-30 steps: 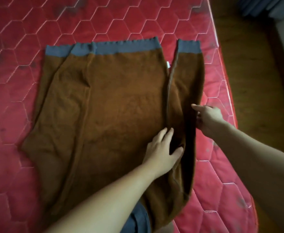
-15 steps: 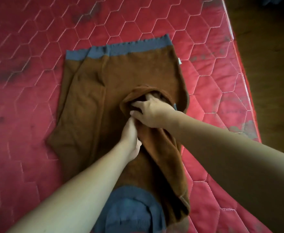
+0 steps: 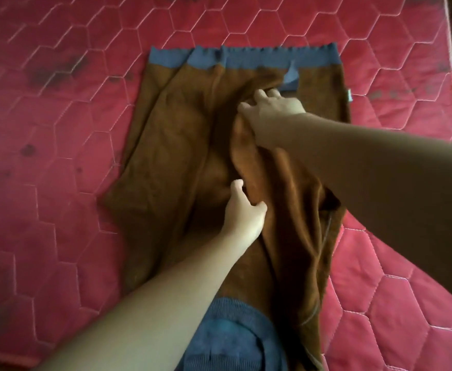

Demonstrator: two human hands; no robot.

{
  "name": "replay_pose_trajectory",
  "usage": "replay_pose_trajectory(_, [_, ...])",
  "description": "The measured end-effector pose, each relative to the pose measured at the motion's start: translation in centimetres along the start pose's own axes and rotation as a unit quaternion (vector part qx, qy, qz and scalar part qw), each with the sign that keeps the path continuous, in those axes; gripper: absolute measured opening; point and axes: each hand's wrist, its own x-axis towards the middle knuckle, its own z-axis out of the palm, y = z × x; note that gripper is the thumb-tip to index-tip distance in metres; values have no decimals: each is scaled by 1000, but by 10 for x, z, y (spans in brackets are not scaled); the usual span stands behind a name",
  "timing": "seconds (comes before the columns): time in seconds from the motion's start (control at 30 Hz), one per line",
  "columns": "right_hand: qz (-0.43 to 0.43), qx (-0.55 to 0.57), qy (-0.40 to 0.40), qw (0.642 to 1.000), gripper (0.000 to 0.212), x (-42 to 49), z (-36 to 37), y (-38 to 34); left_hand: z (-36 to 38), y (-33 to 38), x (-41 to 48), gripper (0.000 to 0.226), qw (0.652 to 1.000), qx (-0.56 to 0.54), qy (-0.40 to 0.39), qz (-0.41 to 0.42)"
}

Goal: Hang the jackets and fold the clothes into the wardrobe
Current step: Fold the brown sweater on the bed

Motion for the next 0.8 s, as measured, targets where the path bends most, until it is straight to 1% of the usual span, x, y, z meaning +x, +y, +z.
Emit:
replay_pose_trajectory(0.07, [12,36,-27,999,90,-2,23,-9,-5,-1,2,55,998,36,41,39])
replay_pose_trajectory(0.1, [20,49,-32,998,93,-5,34,-11,-9,-1,5,58,995,48,64,61])
replay_pose_trajectory(0.13, [34,68,-30,997,90,-9,43,-10,-13,-1,6,61,992,51,79,81])
replay_pose_trajectory(0.2, [79,109,-16,991,80,-21,57,-5,-22,0,13,63,986,62,80,133])
replay_pose_trajectory(0.27, [127,119,6,985,74,-37,70,6,-30,2,24,59,975,113,68,179])
replay_pose_trajectory(0.3, [146,121,22,982,73,-47,76,11,-34,4,32,56,966,144,74,200])
replay_pose_trajectory(0.37, [174,142,41,974,73,-72,91,22,-41,11,51,51,941,223,86,238])
replay_pose_trajectory(0.43, [178,145,33,973,70,-105,109,34,-48,21,66,50,925,292,63,236])
replay_pose_trajectory(0.53, [153,128,42,979,58,-147,136,56,-54,28,79,56,912,352,28,209])
replay_pose_trajectory(0.6, [144,134,38,980,53,-159,146,69,-54,32,80,61,909,364,16,203])
replay_pose_trajectory(0.7, [146,173,61,972,57,-161,149,72,-57,39,81,67,910,368,7,189])
replay_pose_trajectory(0.77, [169,205,85,960,56,-159,147,65,-58,46,83,73,911,372,1,178])
replay_pose_trajectory(0.8, [182,224,85,954,54,-157,145,61,-57,50,84,76,911,374,-3,174])
